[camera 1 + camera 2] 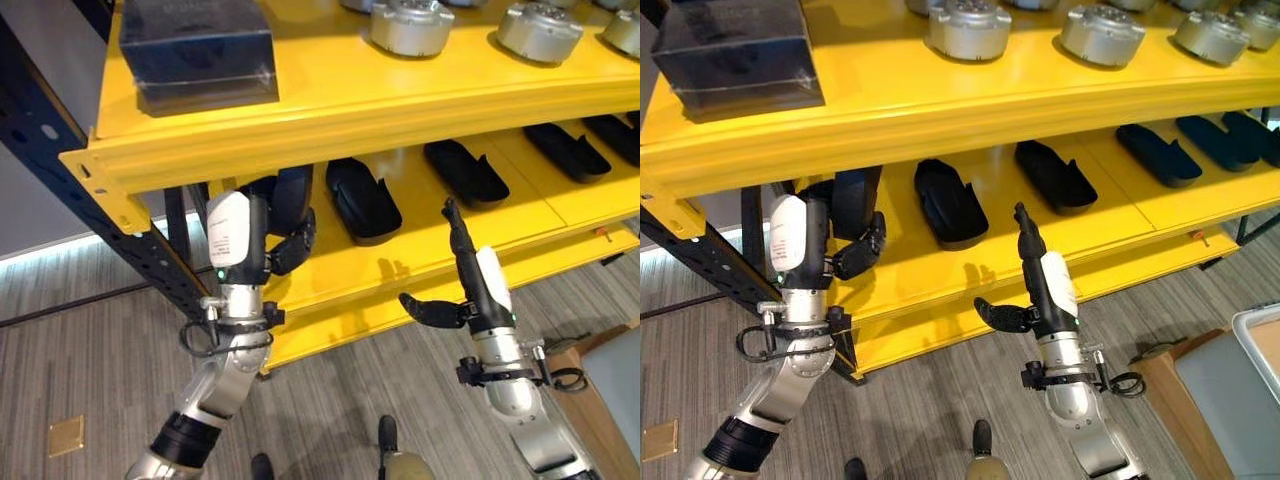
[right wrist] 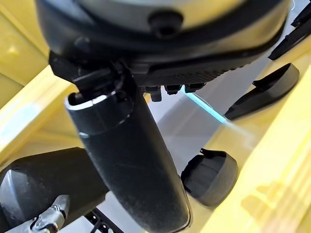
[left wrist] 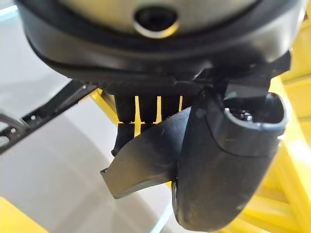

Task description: Move parts from the plastic box to the shelf.

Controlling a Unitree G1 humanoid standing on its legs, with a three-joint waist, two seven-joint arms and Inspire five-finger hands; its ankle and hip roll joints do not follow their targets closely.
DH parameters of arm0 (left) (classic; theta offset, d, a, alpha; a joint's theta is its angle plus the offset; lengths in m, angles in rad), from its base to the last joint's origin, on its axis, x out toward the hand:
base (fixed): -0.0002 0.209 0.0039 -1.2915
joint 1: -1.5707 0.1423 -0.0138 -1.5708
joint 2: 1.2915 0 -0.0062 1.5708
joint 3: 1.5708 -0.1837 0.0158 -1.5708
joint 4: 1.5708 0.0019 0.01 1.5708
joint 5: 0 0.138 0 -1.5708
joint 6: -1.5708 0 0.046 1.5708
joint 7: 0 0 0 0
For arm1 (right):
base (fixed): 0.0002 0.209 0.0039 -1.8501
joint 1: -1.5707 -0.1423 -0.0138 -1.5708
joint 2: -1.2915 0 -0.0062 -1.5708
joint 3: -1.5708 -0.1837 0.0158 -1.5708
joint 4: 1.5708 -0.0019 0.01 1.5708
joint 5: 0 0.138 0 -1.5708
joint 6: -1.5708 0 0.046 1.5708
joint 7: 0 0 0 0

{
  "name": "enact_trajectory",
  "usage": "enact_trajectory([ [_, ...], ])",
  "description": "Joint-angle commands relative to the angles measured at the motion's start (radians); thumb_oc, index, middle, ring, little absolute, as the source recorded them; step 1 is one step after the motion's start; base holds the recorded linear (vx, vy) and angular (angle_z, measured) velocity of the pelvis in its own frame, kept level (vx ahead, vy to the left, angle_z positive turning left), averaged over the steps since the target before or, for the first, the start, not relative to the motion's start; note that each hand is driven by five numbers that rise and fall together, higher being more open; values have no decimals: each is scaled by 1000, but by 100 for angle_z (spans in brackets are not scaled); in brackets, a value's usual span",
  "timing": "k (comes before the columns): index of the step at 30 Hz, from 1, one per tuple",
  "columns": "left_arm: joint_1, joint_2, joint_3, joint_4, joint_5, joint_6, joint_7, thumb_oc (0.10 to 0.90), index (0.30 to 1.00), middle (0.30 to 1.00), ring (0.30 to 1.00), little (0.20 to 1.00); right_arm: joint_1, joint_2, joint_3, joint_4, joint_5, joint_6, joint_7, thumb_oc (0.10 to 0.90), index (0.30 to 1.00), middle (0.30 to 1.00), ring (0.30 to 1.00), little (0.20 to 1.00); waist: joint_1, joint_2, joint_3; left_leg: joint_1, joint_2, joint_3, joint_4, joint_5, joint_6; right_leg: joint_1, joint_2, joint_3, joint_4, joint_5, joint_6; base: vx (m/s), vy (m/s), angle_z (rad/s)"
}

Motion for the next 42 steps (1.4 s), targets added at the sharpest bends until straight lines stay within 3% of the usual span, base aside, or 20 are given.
enact_trajectory([
  [1,-232,41,86,-10,73,-7,149,400,300,300,300,300,-129,-21,-17,-151,-1,-90,-64,900,1000,1000,1000,1000,5,-22,10,91,37,43,-2,-49,14,-11,15,-25,107,-94,14,-15,-27,-14],
  [7,-282,89,166,132,117,101,230,400,300,300,300,300,-140,-32,0,-143,19,-111,-42,900,1000,1000,1000,1000,-12,-32,24,84,50,63,-3,-43,3,-44,28,-11,126,-100,12,-16,-32,-10],
  [9,-288,94,164,158,120,109,230,400,300,300,300,300,-142,-32,1,-143,20,-113,-41,900,1000,1000,1000,1000,-15,-32,25,82,52,65,-3,-43,2,-50,29,-8,131,-101,11,-14,-14,-9],
  [15,-303,177,96,318,219,166,133,400,300,300,300,300,-159,-43,2,-132,22,-117,-28,900,1000,1000,1000,1000,-27,-26,43,75,57,74,-2,-35,-3,-75,35,3,148,-105,10,-27,-6,-5],
  [29,-358,343,-24,520,390,192,-46,400,300,300,300,300,-226,-48,32,-93,-5,-114,-23,900,1000,1000,1000,1000,-31,6,105,66,59,78,4,-22,-6,-116,35,17,188,-109,7,-39,-1,0],
  [42,-389,360,-106,664,444,210,-159,400,300,300,300,300,-204,-69,25,-99,-28,-101,-12,900,1000,1000,1000,1000,-32,16,135,66,51,73,6,-19,-6,-121,24,10,203,-108,9,-12,0,-1],
])
